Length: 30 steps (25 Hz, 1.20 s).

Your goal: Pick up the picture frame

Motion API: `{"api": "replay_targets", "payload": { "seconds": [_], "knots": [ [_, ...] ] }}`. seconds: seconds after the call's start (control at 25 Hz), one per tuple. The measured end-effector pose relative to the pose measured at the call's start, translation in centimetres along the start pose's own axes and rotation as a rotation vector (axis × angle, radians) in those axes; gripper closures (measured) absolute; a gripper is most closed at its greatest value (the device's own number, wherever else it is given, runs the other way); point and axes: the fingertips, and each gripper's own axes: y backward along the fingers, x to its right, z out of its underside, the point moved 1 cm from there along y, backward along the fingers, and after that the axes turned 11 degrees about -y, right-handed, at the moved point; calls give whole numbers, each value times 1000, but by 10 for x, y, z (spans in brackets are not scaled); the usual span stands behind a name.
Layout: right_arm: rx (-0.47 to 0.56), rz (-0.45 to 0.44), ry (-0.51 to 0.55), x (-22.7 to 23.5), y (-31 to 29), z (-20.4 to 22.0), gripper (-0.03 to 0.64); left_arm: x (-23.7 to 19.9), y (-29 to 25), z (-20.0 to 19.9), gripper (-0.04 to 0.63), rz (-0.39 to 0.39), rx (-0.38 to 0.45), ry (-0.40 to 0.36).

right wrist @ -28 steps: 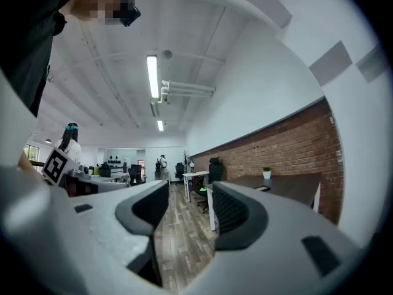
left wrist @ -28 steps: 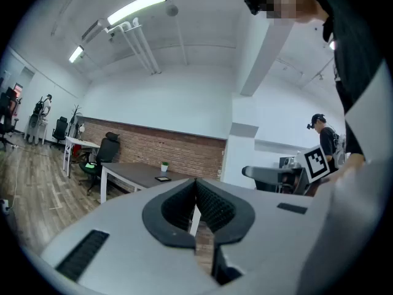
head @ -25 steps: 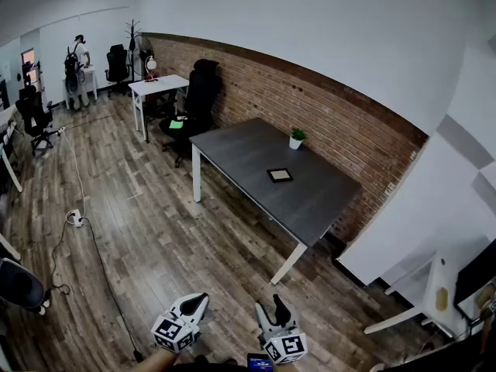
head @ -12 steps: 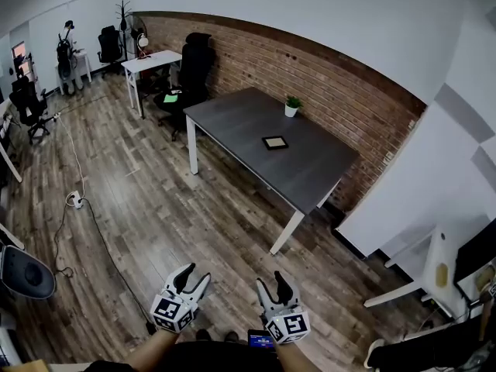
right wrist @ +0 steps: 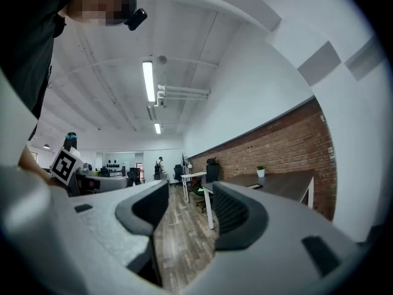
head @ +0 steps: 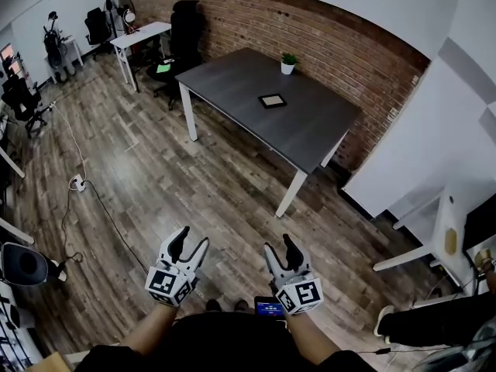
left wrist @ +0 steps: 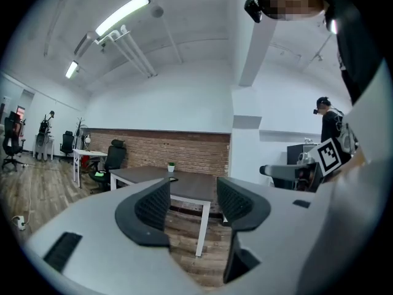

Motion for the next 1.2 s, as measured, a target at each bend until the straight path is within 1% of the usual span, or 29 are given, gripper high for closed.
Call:
{"api": "replay_targets", "payload": {
  "seconds": [0.12, 0.24, 0.4, 0.56, 0.76, 0.92, 1.08, 1.2],
  "knots": [
    [1, -5, -26, 11, -2, -2, 390, 4, -9, -2, 377, 22, -11, 6],
    [-21, -14, -36, 23, -3, 1, 390, 10, -17, -1, 381, 35, -24, 5],
    [-52, -29, -43, 40, -6, 8, 390, 17, -24, 3, 385, 24, -31, 3],
    [-65, -37, -68, 53, -15, 14, 390, 14, -33, 11, 385, 8, -50, 13],
    [-107, -36, -96, 72, -42, 26, 390, 5, -61, 23, 388, 30, -61, 30],
    [-128, -24, -94, 88, -84, 33, 390, -22, -102, 35, 388, 47, -54, 47],
    [-142, -11, -103, 94, -140, 33, 390, -66, -143, 42, 388, 60, -49, 75],
    [-158, 2, -108, 104, -182, 34, 390, -98, -180, 43, 388, 75, -41, 70]
  ]
}}
